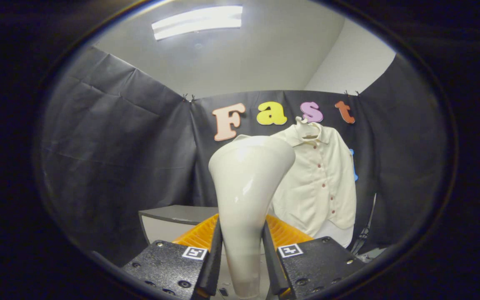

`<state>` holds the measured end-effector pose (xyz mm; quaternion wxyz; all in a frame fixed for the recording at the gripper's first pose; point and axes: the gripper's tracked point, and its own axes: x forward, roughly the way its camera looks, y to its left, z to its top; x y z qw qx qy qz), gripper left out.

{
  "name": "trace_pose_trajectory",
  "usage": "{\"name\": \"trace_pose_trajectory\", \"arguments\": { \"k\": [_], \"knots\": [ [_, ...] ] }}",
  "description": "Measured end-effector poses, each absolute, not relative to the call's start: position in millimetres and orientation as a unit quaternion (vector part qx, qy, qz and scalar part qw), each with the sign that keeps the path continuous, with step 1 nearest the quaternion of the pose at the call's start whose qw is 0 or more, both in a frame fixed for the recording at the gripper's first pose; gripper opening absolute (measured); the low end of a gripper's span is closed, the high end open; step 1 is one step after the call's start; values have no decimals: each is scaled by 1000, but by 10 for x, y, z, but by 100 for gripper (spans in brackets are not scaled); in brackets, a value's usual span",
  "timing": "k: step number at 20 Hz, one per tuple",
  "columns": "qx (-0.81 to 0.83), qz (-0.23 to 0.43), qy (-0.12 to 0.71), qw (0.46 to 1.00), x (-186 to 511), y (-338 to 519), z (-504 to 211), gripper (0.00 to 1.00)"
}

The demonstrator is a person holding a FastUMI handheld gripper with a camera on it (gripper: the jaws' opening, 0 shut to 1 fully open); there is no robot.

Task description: Iron the clothes twice with a garment steamer, once on the left side and once on the right side.

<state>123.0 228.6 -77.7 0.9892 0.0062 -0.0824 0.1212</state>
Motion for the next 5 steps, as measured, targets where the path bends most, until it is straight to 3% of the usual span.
{"name": "trace_pose_trajectory", "arguments": {
  "k": [5],
  "knots": [
    [12,122,-81,989,1264,2341,-875,48]
  ]
}}
